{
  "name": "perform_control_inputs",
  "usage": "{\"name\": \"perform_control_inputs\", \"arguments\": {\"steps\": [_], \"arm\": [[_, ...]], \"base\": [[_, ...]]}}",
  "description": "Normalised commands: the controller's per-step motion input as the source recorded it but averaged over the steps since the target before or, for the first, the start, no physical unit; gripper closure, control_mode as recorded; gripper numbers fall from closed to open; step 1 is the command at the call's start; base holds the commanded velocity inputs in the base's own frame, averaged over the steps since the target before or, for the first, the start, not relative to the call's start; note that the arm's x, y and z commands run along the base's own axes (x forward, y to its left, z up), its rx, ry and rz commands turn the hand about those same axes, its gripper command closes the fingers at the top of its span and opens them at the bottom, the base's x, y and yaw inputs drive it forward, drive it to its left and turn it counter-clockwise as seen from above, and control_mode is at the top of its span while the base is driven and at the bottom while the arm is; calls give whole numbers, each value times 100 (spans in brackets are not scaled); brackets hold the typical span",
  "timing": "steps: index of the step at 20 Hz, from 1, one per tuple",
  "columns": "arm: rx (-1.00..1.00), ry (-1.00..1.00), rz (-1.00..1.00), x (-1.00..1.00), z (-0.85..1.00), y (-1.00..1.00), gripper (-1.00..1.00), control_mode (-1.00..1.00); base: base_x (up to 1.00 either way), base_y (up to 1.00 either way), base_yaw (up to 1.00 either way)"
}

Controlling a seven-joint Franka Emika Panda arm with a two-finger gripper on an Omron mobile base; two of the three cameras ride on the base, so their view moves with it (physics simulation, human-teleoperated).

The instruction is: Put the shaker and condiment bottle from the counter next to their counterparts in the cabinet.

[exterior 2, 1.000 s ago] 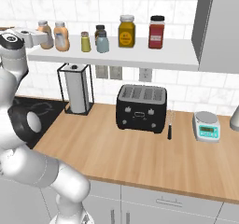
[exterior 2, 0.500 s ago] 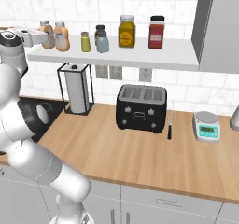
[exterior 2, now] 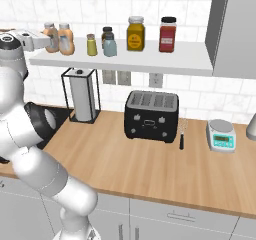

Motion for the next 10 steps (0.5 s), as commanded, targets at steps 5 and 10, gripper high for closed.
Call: {"name": "perform_control_inputs", "arguments": {"steps": [5,10], "arm": [[0,-3,0,0,-16,-2,-100,-100],[0,0,0,-13,-1,32,-100,-100]], "base": [[0,0,0],[0,0,0]]}}
